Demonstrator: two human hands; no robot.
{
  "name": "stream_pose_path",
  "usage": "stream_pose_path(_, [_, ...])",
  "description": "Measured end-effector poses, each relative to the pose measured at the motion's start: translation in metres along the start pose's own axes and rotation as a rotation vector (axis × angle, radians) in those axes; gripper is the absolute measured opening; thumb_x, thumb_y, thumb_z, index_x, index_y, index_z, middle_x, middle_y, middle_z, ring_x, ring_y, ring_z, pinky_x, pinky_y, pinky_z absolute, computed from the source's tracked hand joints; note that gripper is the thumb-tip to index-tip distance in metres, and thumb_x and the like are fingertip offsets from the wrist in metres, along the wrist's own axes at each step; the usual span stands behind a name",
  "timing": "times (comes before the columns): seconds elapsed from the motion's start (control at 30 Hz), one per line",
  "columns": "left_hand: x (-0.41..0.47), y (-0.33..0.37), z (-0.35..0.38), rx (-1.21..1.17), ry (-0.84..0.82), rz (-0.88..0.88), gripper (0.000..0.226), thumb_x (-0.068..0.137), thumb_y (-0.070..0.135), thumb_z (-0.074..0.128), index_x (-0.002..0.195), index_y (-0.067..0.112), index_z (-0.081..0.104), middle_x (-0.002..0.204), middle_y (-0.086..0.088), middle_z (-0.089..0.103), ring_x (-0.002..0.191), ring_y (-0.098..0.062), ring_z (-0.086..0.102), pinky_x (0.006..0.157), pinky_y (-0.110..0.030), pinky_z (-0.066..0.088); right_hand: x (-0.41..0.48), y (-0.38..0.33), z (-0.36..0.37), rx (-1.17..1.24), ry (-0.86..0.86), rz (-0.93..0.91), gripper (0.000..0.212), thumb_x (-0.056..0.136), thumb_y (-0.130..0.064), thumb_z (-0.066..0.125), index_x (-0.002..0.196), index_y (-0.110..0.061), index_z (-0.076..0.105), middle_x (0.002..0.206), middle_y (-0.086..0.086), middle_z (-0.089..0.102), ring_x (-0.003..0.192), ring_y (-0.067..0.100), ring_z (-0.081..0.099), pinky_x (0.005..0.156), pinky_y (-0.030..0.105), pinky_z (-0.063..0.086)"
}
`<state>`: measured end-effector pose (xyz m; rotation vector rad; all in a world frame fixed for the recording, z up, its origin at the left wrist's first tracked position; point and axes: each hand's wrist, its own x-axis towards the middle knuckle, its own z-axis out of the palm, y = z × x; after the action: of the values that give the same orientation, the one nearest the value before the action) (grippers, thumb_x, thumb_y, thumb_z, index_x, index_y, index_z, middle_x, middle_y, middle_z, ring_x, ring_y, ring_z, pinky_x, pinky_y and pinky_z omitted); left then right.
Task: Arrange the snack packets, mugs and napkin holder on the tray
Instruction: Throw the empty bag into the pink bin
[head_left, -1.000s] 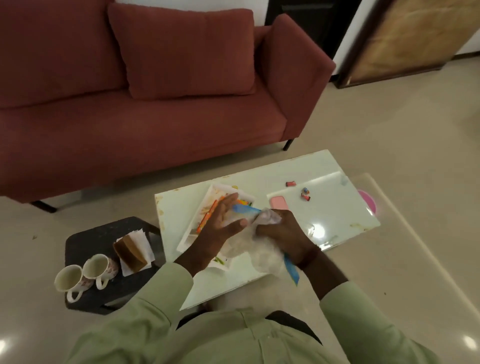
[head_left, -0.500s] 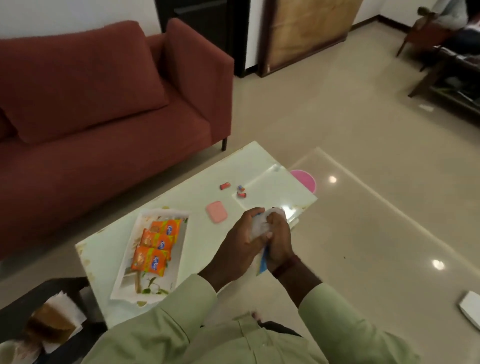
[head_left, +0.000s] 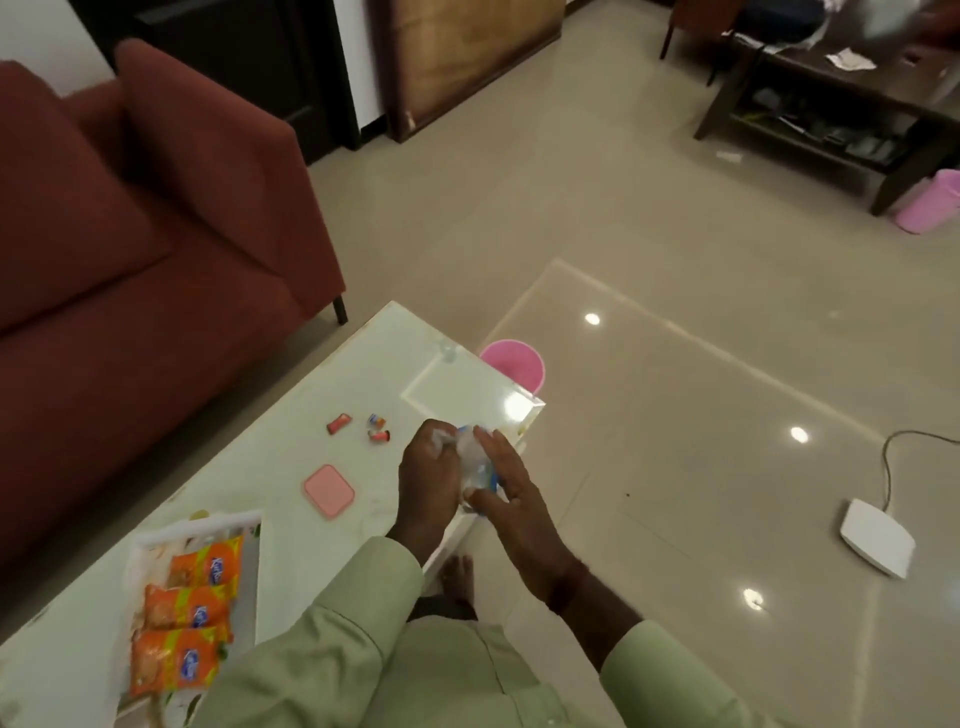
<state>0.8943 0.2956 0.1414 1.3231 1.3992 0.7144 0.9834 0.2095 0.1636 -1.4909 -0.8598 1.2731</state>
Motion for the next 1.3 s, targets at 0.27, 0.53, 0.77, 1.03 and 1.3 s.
stream_pose_path(0.27, [0.058,0.049,0.059,-0.241,-0.41,-0.292,0.028,0.099,0.025,0.043,0.123,0.022,0.057,0.125,-0.009,0.062,0.117,-0.027,0.058,0.099,-0.049,0.049,0.091,-0.011,-0.101,-0.616,0.011,-0.087,0.067,0.084,-0.025,0.075,0.143,-0.033,0.046,0.143,-0.012,0.05,0.127,0.01,0.049,0.107,0.037,0.046])
stream_pose_path(0.53, [0.148,0.072,0.13,-0.113,-0.744,-0.207,0.048,0.098,0.012,0.054,0.142,0.028,0.044,0.137,-0.003,0.055,0.12,-0.021,0.059,0.093,-0.041,0.055,0.179,-0.015,-0.198,-0.456,0.248,0.147,0.029,0.082,-0.001,0.071,0.106,-0.015,0.075,0.115,0.001,0.069,0.093,0.013,0.063,0.073,0.005,0.05])
stream_pose_path(0.77, [0.234,0.089,0.2,0.051,-0.447,-0.194,0.028,0.075,0.016,0.078,0.088,0.04,0.069,0.093,0.002,0.068,0.078,-0.016,0.07,0.057,-0.03,0.059,0.272,-0.025,-0.262,-0.266,0.226,0.275,0.023,0.082,0.007,0.061,0.086,-0.011,0.075,0.101,0.005,0.07,0.096,0.021,0.063,0.075,0.028,0.056])
stream_pose_path(1.03, [0.298,0.085,0.235,0.075,-0.098,-0.302,0.033,0.066,0.02,0.087,0.084,0.03,0.061,0.09,-0.004,0.07,0.073,-0.024,0.071,0.048,-0.029,0.056,0.359,-0.035,-0.306,-0.043,-0.254,0.43,0.048,0.087,0.012,0.058,0.131,-0.007,0.061,0.132,0.016,0.06,0.121,0.03,0.058,0.098,0.033,0.053])
stream_pose_path(1.3, [0.364,0.026,0.259,0.147,-0.129,-0.275,0.026,0.087,0.011,0.069,0.112,0.017,0.072,0.103,-0.001,0.072,0.094,-0.022,0.069,0.083,-0.038,0.06,0.446,0.033,-0.296,-0.259,-0.05,0.456,0.038,0.085,-0.01,0.075,0.122,-0.005,0.067,0.119,0.013,0.068,0.112,0.031,0.063,0.097,0.039,0.054])
